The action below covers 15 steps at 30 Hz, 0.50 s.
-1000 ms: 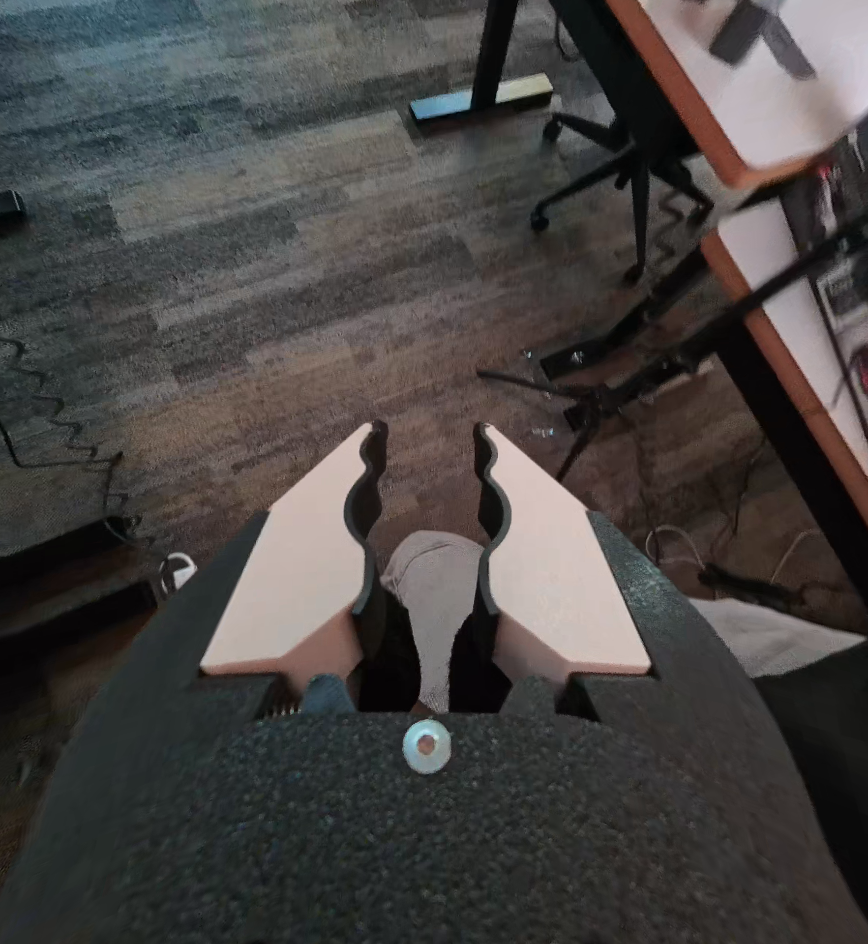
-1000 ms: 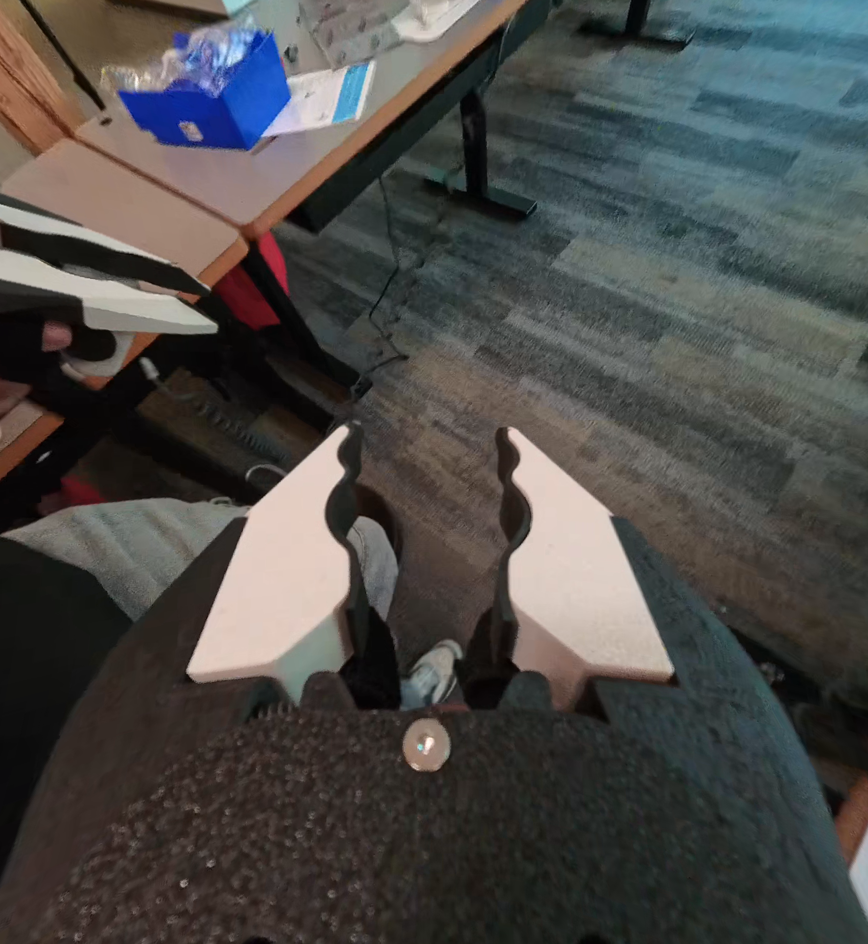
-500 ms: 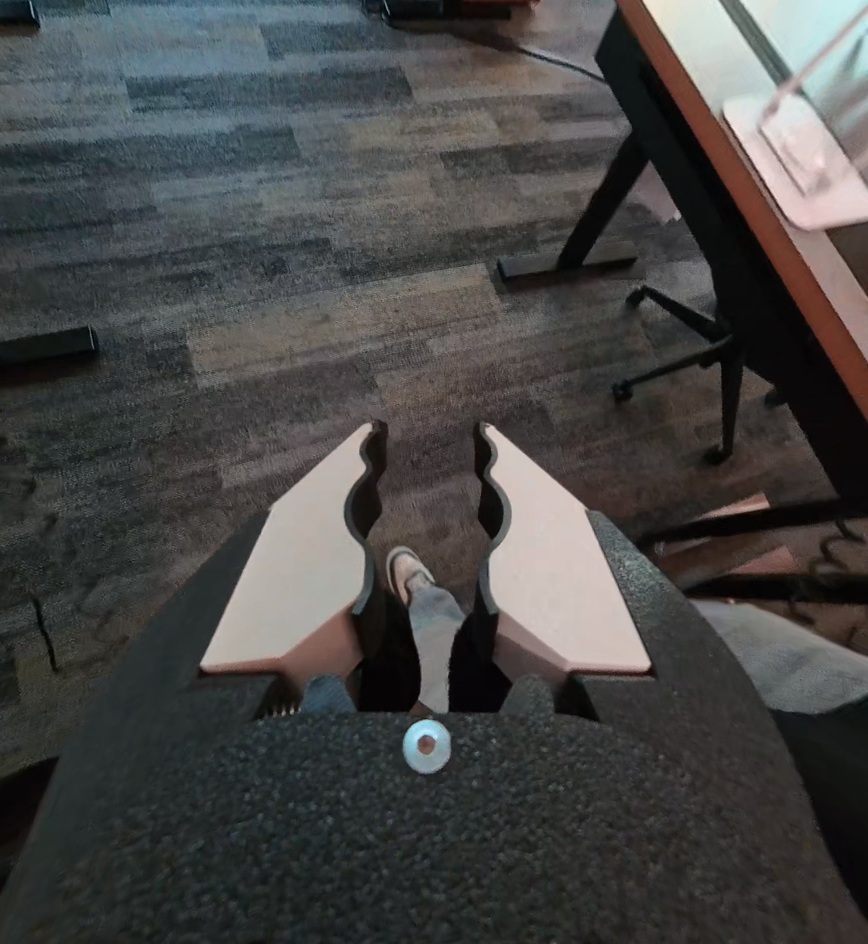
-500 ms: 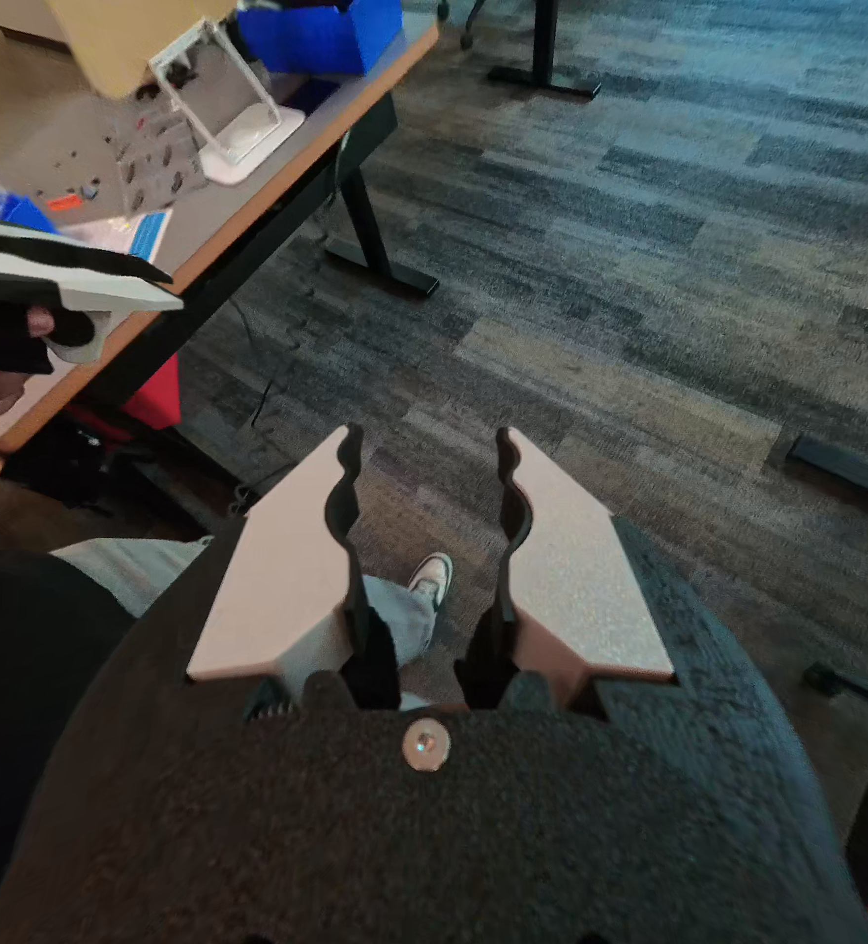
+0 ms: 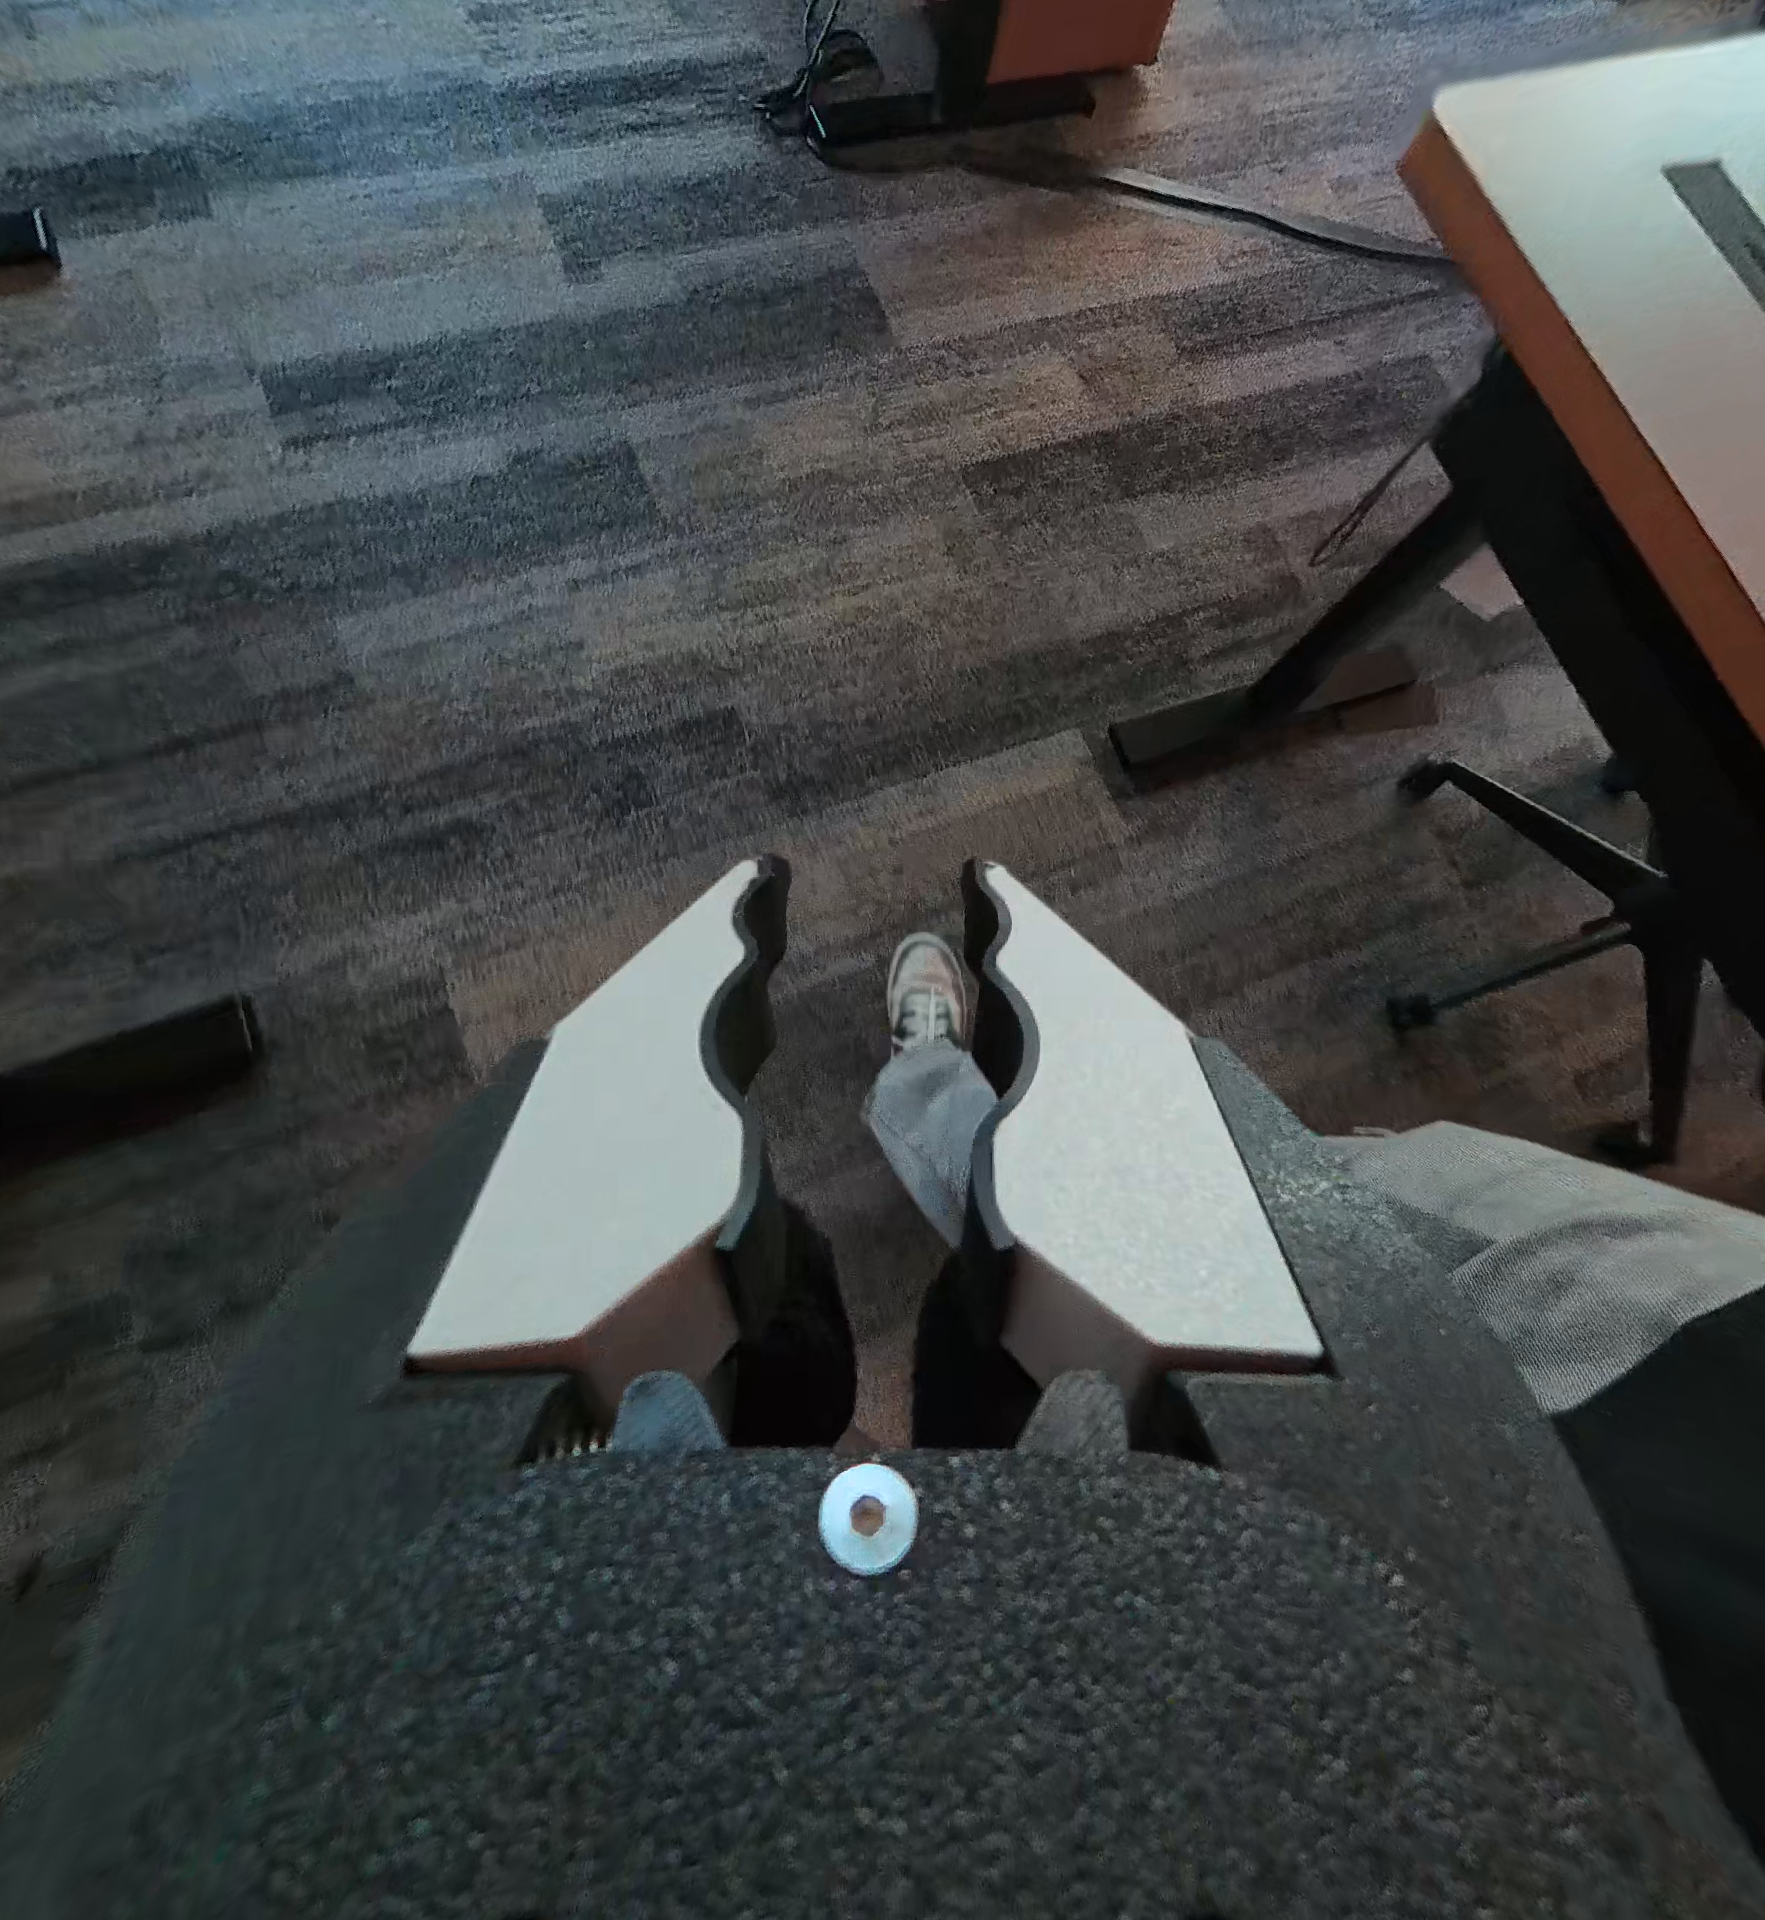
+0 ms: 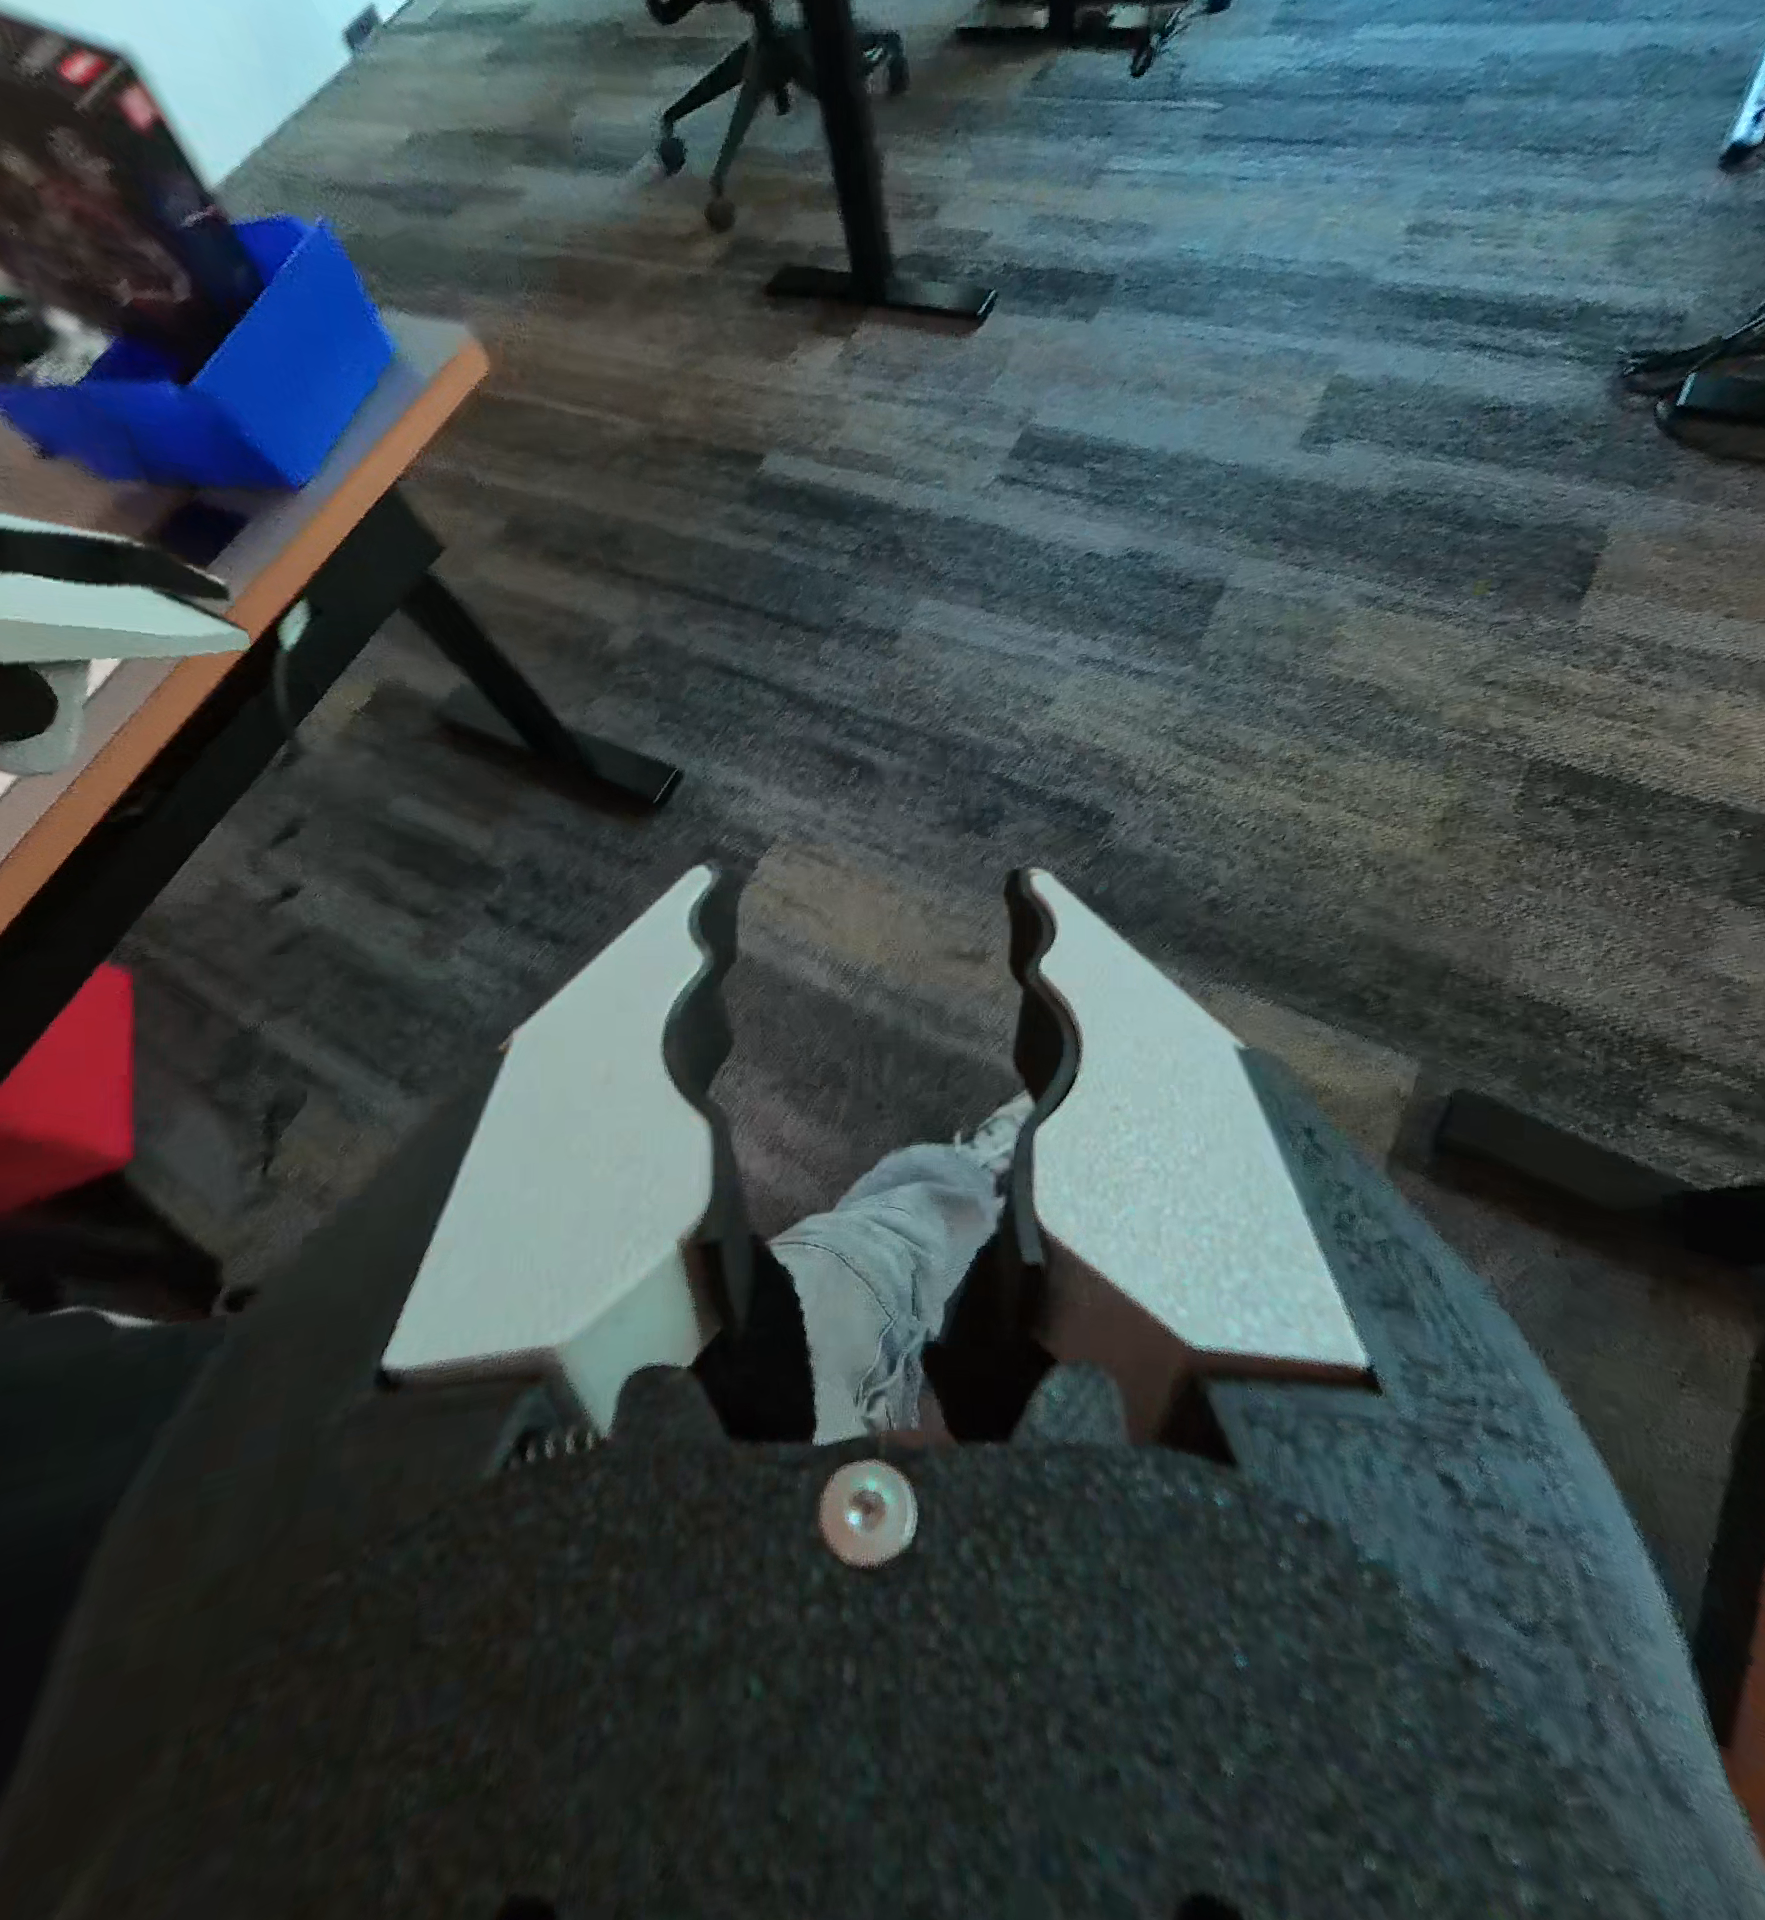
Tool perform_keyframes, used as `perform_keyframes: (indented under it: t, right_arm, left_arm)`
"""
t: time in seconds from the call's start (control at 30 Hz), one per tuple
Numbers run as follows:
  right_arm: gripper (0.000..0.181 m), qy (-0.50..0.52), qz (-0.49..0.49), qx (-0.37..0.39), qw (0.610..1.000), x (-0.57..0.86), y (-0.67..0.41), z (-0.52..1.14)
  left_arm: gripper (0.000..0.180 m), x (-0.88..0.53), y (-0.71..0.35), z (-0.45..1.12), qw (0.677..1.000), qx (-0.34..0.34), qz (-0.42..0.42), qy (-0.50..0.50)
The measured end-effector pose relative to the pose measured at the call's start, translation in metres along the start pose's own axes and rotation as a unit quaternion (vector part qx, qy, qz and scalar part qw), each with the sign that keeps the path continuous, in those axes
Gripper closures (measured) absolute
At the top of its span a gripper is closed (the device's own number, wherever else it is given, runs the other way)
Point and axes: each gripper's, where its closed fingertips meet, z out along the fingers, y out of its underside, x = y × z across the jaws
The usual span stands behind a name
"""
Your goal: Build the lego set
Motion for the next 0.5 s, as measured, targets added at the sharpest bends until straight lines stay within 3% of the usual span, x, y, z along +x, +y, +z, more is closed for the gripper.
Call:
perform_keyframes:
  t: [0.37,0.5]
  right_arm:
    - [0.129,0.101,0.015,0.011,0.995,0.265,-0.173,0.119]
    - [0.13,0.162,0.061,0.031,0.984,0.371,-0.219,0.149]
  left_arm:
    - [0.15,0.001,-0.297,0.25,0.995,-0.012,0.076,0.064]
    - [0.15,0.021,-0.384,0.358,0.987,-0.027,0.12,0.105]
